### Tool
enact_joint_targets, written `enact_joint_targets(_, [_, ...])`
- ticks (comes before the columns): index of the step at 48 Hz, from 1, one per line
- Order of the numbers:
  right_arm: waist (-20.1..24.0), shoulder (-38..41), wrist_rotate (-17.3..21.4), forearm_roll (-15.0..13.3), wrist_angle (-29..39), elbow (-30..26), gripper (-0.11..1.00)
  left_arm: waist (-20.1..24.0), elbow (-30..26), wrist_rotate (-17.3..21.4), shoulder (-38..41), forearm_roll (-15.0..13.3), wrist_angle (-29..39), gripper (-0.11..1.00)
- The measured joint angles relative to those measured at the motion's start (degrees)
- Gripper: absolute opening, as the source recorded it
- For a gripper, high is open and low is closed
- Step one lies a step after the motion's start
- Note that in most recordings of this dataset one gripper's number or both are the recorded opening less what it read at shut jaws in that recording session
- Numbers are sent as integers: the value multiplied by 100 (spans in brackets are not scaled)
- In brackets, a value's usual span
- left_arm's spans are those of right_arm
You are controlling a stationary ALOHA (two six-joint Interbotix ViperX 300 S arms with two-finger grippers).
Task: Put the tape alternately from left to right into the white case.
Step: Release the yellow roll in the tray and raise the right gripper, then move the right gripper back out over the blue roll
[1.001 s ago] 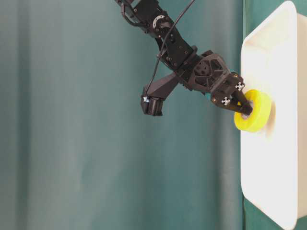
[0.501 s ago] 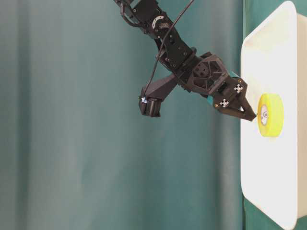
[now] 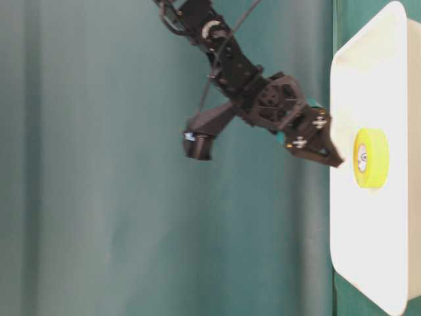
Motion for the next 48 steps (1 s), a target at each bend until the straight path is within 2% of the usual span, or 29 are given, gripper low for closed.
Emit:
enact_joint_targets(13, [404,-668,9,0,9,343,86,0,0,-9,-9,0,9,76])
enact_joint_targets(38, [1661,-1318,26,0,-9,826,85,0,0,-9,-9,0,0,76])
enact_joint_targets(48, [2171,-1433,299,0,-123,1020,85,0,0,0,-9,0,0,76])
